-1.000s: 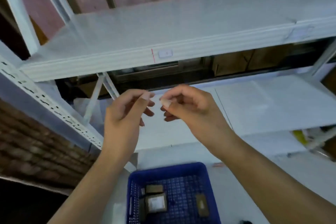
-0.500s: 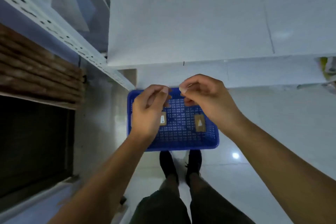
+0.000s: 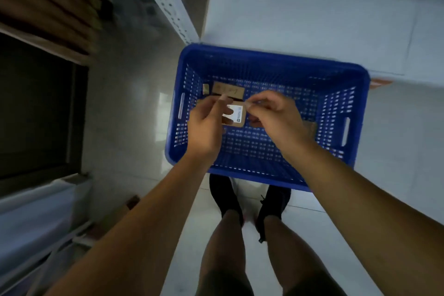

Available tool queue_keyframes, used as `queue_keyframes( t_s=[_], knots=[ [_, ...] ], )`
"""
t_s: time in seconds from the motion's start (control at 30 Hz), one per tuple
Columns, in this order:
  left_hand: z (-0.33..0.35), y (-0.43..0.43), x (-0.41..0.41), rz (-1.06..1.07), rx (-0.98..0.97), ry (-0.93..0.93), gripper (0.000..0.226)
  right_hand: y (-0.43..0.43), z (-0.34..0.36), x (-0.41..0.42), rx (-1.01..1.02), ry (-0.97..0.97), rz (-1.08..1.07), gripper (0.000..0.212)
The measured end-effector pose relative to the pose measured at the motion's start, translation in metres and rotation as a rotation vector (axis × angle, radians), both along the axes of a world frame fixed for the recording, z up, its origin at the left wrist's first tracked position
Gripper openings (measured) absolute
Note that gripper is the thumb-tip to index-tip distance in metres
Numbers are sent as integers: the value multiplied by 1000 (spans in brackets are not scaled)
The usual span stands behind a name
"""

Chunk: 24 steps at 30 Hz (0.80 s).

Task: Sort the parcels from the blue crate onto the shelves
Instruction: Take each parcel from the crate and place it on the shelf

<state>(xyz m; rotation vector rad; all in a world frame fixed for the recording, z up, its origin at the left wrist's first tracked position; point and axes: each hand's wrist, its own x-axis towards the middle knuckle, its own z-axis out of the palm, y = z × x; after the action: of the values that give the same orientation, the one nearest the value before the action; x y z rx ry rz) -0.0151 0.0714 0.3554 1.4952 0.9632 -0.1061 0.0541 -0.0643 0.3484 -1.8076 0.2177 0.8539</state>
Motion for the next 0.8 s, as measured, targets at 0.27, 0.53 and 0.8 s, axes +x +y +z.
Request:
queue_keyframes(
  t_s=[0.27,0.53,0.8],
  knots=[
    [-210,20,5,-21,-64,278,39,19,-208,-6,-102,79,-7,33],
    [-353,52,22,-134,140,426,89,36,-369,13,-302,108,113,74],
    [-392,55,32,-142,331,548,78,46,-424,14,-203,311,-75,61]
  ],
)
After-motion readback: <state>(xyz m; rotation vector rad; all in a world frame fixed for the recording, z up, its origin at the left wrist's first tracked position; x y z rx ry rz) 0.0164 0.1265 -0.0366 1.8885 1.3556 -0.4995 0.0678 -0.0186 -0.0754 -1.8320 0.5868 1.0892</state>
